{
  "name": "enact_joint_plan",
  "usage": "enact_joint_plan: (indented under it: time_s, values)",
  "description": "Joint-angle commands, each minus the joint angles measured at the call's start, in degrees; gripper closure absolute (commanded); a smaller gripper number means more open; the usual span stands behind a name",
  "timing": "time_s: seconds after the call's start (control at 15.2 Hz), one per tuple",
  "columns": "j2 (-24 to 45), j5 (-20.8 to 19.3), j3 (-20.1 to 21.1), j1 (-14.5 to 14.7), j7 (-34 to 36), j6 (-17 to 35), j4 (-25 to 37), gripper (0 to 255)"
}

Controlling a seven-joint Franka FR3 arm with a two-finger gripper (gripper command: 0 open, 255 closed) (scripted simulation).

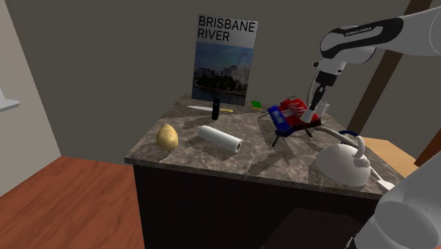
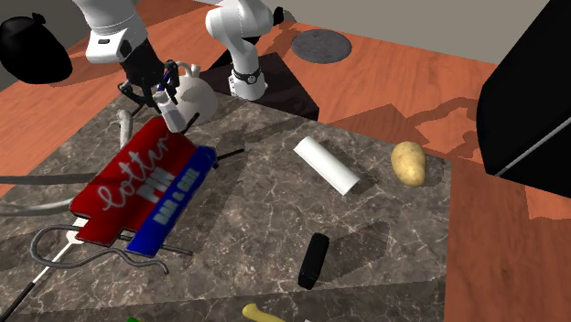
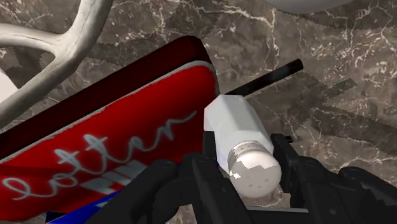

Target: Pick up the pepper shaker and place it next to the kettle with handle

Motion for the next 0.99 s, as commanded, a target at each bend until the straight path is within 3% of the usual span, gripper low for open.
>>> enact_joint_plan:
  time_s: [0.0,0.92]
  values:
    - [-0.07,-0.02,-0.02,-0.03,-0.07,1.65,-1.70,255]
    - [2.10,1.06,-0.66,-0.13,-1.62,12.29,-10.45,255]
